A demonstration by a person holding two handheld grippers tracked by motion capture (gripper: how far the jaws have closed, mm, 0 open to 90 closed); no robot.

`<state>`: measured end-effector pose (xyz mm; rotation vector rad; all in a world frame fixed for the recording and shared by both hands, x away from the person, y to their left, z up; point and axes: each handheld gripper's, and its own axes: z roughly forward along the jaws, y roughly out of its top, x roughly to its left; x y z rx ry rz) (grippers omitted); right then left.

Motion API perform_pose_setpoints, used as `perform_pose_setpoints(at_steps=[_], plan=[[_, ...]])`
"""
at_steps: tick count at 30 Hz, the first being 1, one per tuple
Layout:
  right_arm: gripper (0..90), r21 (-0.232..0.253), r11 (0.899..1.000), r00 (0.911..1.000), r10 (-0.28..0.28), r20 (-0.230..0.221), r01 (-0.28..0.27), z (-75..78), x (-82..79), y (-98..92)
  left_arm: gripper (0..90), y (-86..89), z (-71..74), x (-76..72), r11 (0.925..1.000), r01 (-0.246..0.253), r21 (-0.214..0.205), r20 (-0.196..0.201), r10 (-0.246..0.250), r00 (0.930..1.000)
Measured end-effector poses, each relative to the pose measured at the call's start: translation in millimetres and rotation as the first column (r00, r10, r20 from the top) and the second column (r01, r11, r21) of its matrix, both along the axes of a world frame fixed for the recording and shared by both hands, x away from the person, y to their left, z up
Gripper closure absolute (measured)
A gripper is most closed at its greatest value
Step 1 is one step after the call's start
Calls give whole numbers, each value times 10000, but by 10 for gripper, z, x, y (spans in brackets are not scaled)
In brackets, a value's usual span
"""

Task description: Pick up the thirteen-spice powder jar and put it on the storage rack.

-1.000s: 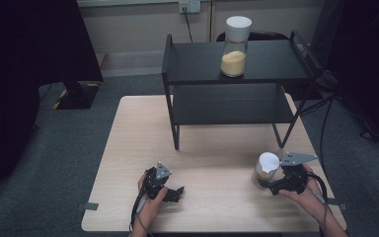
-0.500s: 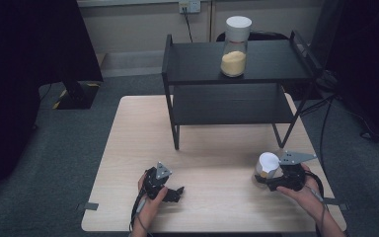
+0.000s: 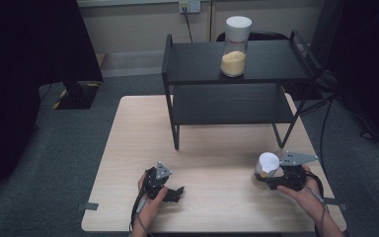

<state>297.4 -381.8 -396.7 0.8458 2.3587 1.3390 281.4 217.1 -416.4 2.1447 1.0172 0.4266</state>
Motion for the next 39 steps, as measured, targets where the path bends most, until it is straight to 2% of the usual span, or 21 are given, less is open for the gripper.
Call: perform_pose_setpoints(at_steps=[9, 20, 23, 32, 36, 39], plan=[[300, -23, 10000, 9999, -45, 125, 45, -9, -27, 6, 2, 0, 0, 0, 10000, 1, 2, 0, -1, 10000], [302, -283, 9996, 9998, -68, 164, 72, 37, -45, 8, 2, 0, 0, 0, 10000, 1, 1, 0, -1, 10000], [302, -212, 9997, 9999, -88, 134, 91, 40, -49, -7, 2, 0, 0, 0, 10000, -1, 0, 1, 1, 10000], [303, -335, 9994, 9999, -37, 163, 43, 156, -25, -14, 2, 0, 0, 0, 10000, -2, 1, 1, 2, 10000], [303, -150, 9999, 10000, 17, 54, -16, 199, 2, -33, 2, 0, 0, 0, 10000, -2, 1, 0, 2, 10000], [303, -288, 9996, 10000, 11, 22, -10, 252, 19, -13, 2, 0, 0, 0, 10000, -3, -2, 1, 3, 10000]])
